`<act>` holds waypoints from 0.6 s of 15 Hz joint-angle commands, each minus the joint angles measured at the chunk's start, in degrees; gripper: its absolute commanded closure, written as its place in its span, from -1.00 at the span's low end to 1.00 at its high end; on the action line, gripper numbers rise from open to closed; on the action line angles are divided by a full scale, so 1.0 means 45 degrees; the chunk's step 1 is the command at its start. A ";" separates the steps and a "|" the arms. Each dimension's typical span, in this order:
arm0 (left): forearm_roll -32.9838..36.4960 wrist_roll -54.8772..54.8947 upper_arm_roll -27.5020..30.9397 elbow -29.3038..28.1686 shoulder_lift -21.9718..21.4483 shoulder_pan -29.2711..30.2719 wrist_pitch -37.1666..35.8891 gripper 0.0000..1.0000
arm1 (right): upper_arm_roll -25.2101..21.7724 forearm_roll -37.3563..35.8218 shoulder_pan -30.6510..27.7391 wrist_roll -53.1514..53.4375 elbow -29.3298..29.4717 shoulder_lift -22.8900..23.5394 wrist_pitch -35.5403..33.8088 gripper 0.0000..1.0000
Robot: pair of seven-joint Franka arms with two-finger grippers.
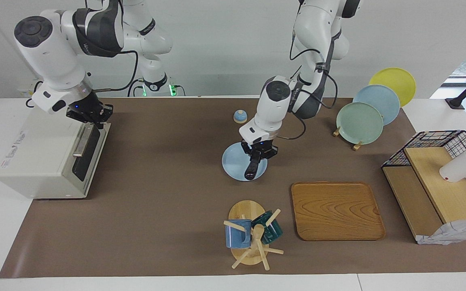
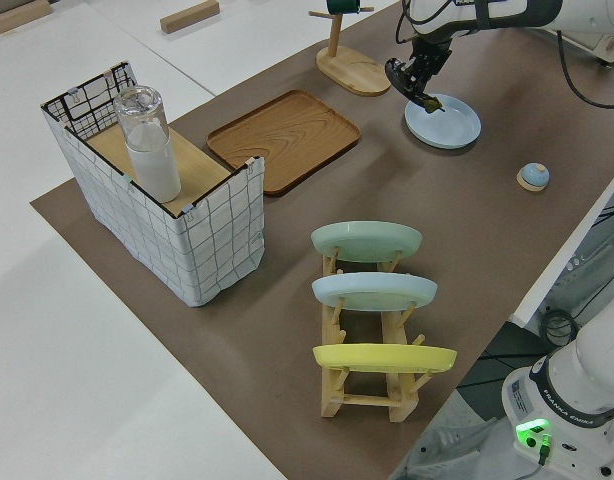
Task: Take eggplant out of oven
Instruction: 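Carry the eggplant with the left gripper to the wooden tray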
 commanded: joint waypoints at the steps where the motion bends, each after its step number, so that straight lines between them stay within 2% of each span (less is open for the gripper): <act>1: -0.0373 0.0828 -0.0122 0.0278 0.0336 0.1827 -0.0314 1.00 | 0.0042 0.0412 -0.0082 0.0236 0.0228 -0.0009 -0.0087 -1.00; 4: -0.0666 0.0831 -0.0064 0.0336 0.0569 0.3331 -0.0159 1.00 | 0.0081 0.0392 -0.0198 0.0608 -0.0569 -0.0690 -0.0066 -1.00; 5: -0.0628 0.0870 -0.0083 0.0723 0.1016 0.3859 -0.0197 1.00 | 0.0062 0.0373 -0.0217 0.0627 -0.0824 -0.0925 -0.0028 -1.00; 7: -0.0647 0.0851 -0.0064 0.2244 0.2284 0.4079 -0.0372 1.00 | 0.0022 0.0353 -0.0217 0.0647 -0.0749 -0.0947 -0.0008 -1.00; 9: -0.0666 0.0870 -0.0064 0.2466 0.2640 0.4118 -0.0179 1.00 | 0.0003 0.0334 -0.0081 0.0725 -0.0884 -0.1063 -0.0007 -1.00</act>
